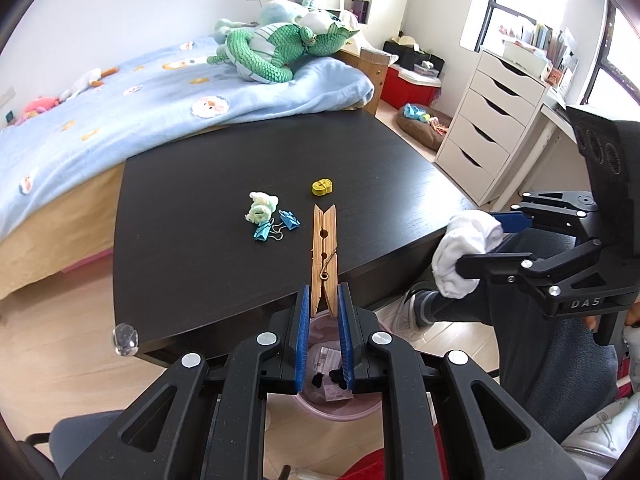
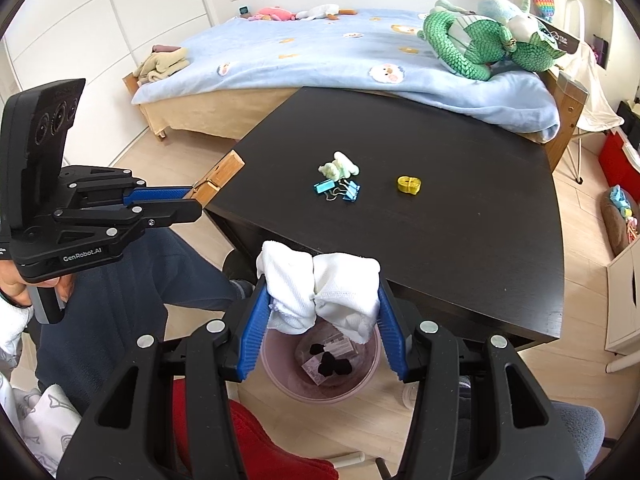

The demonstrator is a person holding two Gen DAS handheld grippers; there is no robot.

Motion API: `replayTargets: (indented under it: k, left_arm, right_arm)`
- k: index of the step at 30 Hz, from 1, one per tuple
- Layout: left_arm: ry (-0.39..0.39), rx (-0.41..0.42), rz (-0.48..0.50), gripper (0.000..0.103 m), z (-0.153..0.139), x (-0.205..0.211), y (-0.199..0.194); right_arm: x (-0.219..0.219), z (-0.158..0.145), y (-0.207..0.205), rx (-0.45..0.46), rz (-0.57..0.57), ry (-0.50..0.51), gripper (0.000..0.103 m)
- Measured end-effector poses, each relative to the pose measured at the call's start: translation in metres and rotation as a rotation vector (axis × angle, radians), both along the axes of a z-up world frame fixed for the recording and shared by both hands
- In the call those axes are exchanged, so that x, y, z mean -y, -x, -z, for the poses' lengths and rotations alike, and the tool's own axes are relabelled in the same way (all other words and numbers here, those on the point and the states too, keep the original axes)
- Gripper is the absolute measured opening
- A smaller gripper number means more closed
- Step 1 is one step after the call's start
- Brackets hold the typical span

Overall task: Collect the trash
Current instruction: 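Carry the white socks and clothespin over the pink wastebasket with both grippers, then open the right gripper to drop the white socks into the wastebasket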

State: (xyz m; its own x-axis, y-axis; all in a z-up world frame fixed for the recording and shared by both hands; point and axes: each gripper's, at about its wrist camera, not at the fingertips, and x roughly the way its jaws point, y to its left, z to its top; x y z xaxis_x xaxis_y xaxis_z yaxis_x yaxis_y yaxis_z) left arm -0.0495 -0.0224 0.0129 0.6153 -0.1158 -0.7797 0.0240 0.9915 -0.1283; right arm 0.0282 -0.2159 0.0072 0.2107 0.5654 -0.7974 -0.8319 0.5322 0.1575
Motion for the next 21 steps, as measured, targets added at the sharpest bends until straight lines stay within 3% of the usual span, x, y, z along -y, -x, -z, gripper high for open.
replayTargets:
  k: [3,5,7,8,15,21]
  left_arm:
    - [0.003,0.002,-0.002,0.014,-0.001,-0.002,0.002]
    - [0.005,0.004,0.001,0.014,-0.002,-0.002,0.002]
    - [0.0,0.006,0.003,0.014,-0.003,-0.001,0.001]
    - [-0.001,0.006,0.005,0.014,-0.004,0.0,0.0]
    - [0.004,0.004,0.027,0.014,-0.002,0.005,0.0]
    - [0.007,0.001,0.046,0.014,-0.003,0.01,-0.001]
  right_arm:
    - [-0.003,0.0,0.002,-0.005,-0.012,-0.004,0.052]
    - [-0.003,0.0,0.002,-0.009,-0.02,-0.008,0.059]
    - [-0.004,0.001,0.002,-0.01,-0.019,-0.01,0.08]
    - [-0.004,0.001,0.002,-0.008,-0.015,-0.01,0.084]
    - [0.001,0.002,-0.003,-0.01,0.017,-0.014,0.095]
    - [0.007,-0.001,-0.008,-0.001,0.048,-0.016,0.096]
